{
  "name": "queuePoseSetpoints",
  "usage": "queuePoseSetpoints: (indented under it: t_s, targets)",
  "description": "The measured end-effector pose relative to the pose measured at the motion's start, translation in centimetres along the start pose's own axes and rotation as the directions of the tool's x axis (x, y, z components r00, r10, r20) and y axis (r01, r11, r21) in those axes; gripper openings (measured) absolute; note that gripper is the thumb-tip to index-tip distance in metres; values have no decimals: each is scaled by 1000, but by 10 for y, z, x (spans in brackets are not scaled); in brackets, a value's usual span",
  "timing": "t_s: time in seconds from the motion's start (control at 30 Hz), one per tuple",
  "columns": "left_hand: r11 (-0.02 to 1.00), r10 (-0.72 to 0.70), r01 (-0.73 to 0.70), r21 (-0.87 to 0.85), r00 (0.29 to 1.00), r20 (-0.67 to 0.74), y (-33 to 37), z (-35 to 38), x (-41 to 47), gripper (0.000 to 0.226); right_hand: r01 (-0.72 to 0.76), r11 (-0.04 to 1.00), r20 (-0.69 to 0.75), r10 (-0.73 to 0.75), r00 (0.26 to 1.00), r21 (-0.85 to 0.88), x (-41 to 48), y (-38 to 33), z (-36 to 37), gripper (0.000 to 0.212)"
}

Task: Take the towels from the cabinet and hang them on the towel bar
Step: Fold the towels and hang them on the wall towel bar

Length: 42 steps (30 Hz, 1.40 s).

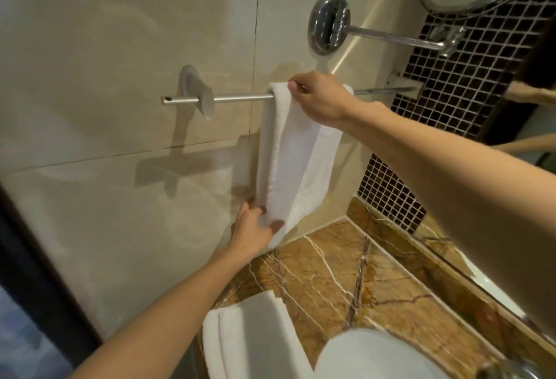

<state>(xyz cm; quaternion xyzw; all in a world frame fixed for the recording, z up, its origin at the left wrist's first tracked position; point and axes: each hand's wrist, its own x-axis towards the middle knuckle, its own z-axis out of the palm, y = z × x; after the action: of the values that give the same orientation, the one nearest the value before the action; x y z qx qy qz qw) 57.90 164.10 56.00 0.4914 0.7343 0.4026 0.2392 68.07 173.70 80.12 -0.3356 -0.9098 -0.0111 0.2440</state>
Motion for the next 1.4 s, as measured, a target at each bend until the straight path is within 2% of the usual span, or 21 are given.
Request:
queuePoseSetpoints:
  t_s: [0.07, 0.2, 0.33, 0.5, 0.6, 0.83, 0.93, 1.13, 1.27, 1.4]
  targets:
    - [1000, -17, 17, 4, 1000, 11, -11, 10, 9, 55, -12, 1000, -12, 12, 1000, -6, -1, 1, 2, 38]
    - [995, -65, 63, -80, 998, -23, -9, 17, 11, 31, -3, 1000, -26, 3, 1000, 4, 0, 4, 1, 41]
    - [986, -86, 76, -148, 995, -58, -9, 24, 8, 33, 13, 1000, -29, -12, 1000, 23, 0, 3, 1, 39]
    - [977, -112, 99, -191, 992, -56, -16, 27, 8, 34, 32, 999, -34, -31, 999, 22, -1, 2, -1, 25]
    - [982, -106, 104, -158, 994, -7, -22, 26, 8, 40, 46, 999, -30, -45, 999, 25, -2, 1, -3, 24]
    - [991, -111, 108, -75, 994, -25, -36, 22, 14, 24, 68, 998, -32, -68, 997, 3, -3, 3, -5, 26]
    - [994, -93, 90, -66, 995, -48, -40, 25, 13, 22, 66, 998, -45, -65, 997, 22, -3, 5, -3, 28]
    - [999, 32, -28, 41, 993, -117, -41, 25, 9, 16, 51, 998, -68, -49, 997, 22, -6, 4, -3, 25]
    - [990, 108, -97, 100, 987, -119, -46, 24, 5, 27, 42, 999, -69, -40, 997, 26, -6, 3, -3, 24]
    - [975, 168, -152, 161, 982, -85, -50, 22, 4, 24, 38, 999, -65, -36, 997, 30, -6, 3, -4, 21]
